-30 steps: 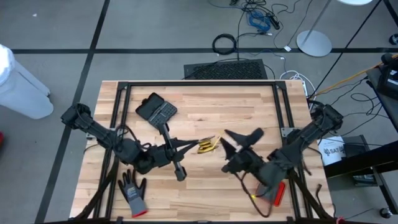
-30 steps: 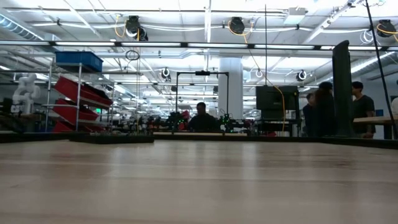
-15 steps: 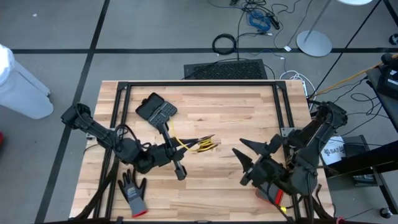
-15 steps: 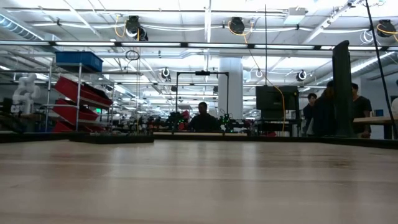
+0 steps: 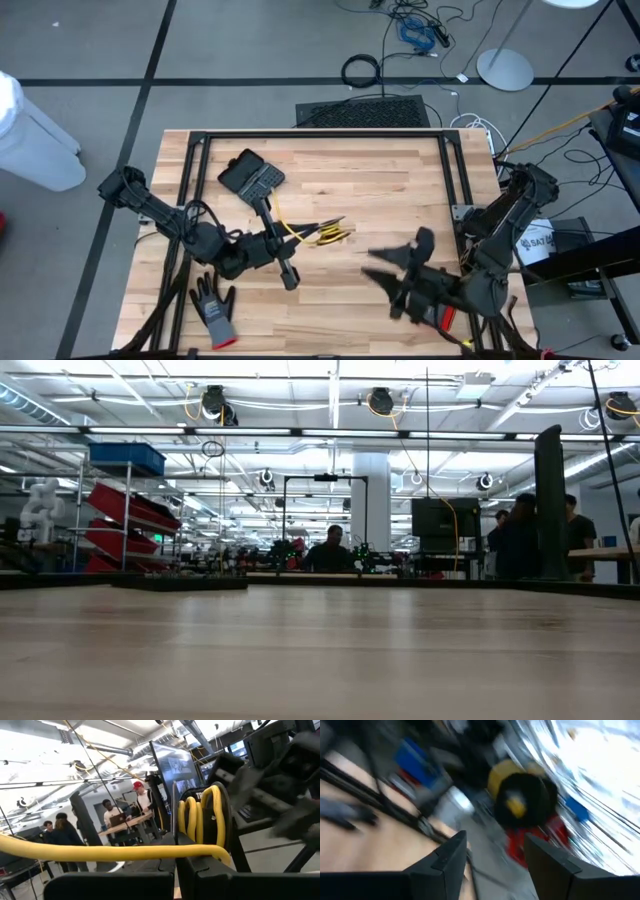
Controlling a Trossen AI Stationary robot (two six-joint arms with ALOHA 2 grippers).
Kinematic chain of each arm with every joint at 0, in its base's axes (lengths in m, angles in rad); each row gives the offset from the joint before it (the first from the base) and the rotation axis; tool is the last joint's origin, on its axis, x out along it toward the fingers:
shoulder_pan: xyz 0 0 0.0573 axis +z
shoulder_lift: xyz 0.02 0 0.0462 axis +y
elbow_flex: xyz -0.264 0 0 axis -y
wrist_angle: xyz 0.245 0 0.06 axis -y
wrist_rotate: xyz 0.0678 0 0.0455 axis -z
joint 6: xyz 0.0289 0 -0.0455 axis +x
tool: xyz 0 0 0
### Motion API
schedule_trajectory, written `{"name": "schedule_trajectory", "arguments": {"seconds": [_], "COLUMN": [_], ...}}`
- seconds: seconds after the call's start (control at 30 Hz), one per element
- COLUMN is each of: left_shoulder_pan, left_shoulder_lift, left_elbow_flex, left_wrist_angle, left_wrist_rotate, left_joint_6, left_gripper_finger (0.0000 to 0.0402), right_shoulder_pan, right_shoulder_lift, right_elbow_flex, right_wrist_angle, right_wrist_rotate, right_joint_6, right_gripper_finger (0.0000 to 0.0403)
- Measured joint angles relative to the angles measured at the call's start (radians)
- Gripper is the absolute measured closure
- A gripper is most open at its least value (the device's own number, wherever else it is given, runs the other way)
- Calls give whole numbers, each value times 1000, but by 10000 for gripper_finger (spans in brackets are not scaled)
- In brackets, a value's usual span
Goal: Coil cords
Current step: Coil the yellow wire onto the spool
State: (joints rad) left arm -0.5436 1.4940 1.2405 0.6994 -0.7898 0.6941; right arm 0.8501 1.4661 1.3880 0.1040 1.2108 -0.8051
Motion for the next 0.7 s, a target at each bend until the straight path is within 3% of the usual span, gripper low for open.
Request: {"name": "schedule_trajectory", "arguments": {"seconds": [0.07,0.13,0.33,0.5,0.7], "left_shoulder_pan": [4,10,40,81,125], "left_shoulder_lift": [0,0,3,4,5], "left_elbow_flex": [0,0,0,0,0], "left_wrist_angle": [-1,-3,-80,-262,-421], "left_wrist_rotate": [0,0,0,40,268], "left_joint_6": [-1,-6,-65,-161,-368], "left_gripper_finger": [401,401,401,401,401], "right_shoulder_pan": [-15,-35,-111,-119,-29], "right_shoulder_lift": [9,27,131,191,184], "right_elbow_flex": [0,0,2,106,208], "right_wrist_angle": [61,147,329,334,187], "right_wrist_rotate": [-110,-143,-139,-50,32], "right_joint_6": [4,-24,-218,-254,-188], "right_gripper_finger": [220,220,220,220,220]}}
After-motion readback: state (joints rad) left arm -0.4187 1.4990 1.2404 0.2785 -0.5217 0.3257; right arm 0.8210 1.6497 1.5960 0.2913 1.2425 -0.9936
